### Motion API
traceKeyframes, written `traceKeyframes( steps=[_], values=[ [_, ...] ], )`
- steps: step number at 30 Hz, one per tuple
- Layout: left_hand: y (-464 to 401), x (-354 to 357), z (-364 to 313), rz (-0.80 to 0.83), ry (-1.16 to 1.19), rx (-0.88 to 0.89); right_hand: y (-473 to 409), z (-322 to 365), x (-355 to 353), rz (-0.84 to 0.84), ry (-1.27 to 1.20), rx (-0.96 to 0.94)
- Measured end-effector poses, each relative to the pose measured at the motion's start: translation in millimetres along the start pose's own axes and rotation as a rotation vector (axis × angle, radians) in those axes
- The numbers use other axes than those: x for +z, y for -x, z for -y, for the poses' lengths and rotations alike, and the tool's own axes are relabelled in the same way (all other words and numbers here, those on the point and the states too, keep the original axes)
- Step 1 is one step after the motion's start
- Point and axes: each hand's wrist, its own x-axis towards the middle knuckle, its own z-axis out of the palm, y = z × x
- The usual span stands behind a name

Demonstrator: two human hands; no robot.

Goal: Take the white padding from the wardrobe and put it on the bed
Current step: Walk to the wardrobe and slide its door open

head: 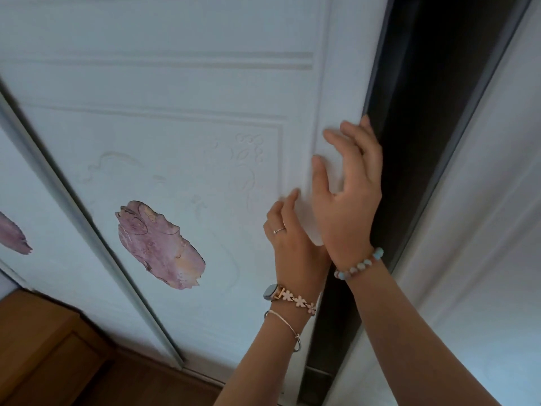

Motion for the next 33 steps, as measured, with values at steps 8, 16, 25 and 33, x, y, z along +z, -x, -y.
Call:
traceKeyframes(
  steps=[8,16,25,33],
  values=[
    [-8.7,0.9,13.3,-0.095,-0.008,-0.115,-27.2,-12.2,-10.7,0.198,-0.37,0.493],
    [-23.8,-23.7,39.1,-0.128,-0.013,-0.186,-32.0,-25.4,25.8,0.462,-0.864,0.879],
    [-48.0,-58.2,69.2,-0.193,-0.087,-0.268,-0.5,-20.8,78.5,0.655,-0.916,1.053],
    [-65.5,-87.2,92.3,-0.19,-0.045,-0.292,2.5,-11.3,120.0,0.709,-0.919,1.068]
  ],
)
